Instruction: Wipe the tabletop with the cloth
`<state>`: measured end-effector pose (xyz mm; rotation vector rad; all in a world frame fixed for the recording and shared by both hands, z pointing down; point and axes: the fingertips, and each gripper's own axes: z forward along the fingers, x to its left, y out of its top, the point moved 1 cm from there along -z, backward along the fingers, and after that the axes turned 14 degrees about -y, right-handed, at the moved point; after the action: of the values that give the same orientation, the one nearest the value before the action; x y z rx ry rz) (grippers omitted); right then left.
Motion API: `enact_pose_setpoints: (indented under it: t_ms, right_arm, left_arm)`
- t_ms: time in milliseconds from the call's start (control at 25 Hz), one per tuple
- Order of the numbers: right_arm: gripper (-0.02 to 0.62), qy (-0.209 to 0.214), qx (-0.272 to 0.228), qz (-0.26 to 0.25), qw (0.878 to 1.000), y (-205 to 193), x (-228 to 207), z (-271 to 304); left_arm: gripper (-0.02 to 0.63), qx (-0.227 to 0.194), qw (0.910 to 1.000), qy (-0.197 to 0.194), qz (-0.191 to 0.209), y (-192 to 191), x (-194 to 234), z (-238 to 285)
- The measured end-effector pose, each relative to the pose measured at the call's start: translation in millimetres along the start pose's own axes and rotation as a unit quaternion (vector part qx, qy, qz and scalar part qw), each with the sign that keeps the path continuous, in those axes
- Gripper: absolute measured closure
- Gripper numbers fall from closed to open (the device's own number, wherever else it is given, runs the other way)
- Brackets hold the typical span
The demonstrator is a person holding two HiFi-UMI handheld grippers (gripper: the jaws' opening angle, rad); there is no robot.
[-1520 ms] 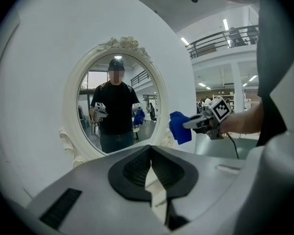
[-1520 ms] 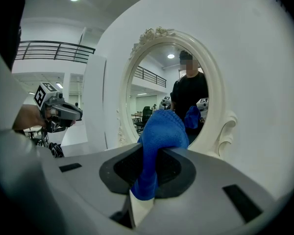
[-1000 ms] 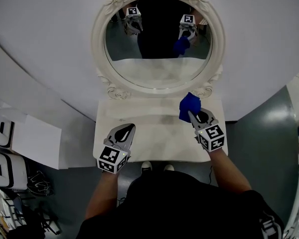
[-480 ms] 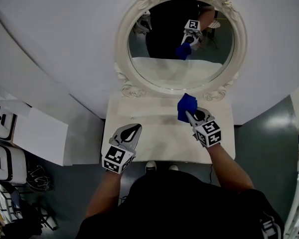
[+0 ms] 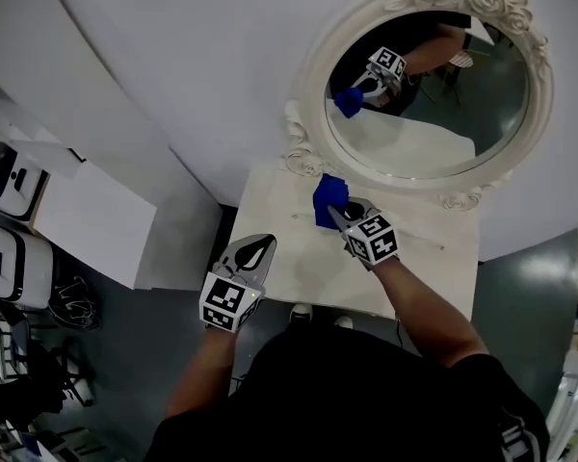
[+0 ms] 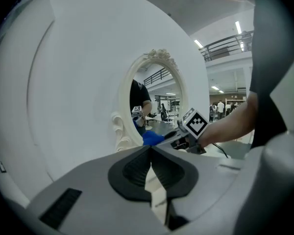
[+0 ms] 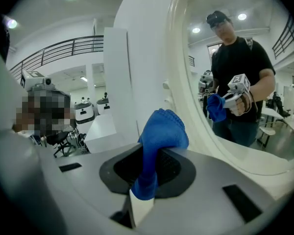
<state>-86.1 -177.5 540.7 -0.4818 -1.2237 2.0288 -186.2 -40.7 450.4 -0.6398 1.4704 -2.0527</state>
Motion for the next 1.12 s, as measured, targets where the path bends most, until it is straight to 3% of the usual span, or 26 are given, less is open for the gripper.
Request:
enact_pose_setpoints:
  t_ms: [560, 760, 1120]
  right_arm:
    - [0.554, 0.117, 0.1, -0.016, 0.988, -40.4, 147.7, 157.1]
    - [0.554, 0.14, 0.147, 0.004, 0.979, -65.3, 181.6, 198.6]
    - [0.554, 0.148, 0.21, -0.013, 0.966, -113.7, 235.1, 260.0]
  left_arm:
    - [0.592, 0.012, 0.9956, 0.078, -0.049, -50.3, 71.4, -74.2]
    - [0.592, 0.015, 0.9946, 0.086, -0.057, -62.9, 88.6, -81.3]
    - [0.592, 0.035, 0.99, 0.109, -0.083, -95.1, 109.9, -114.0]
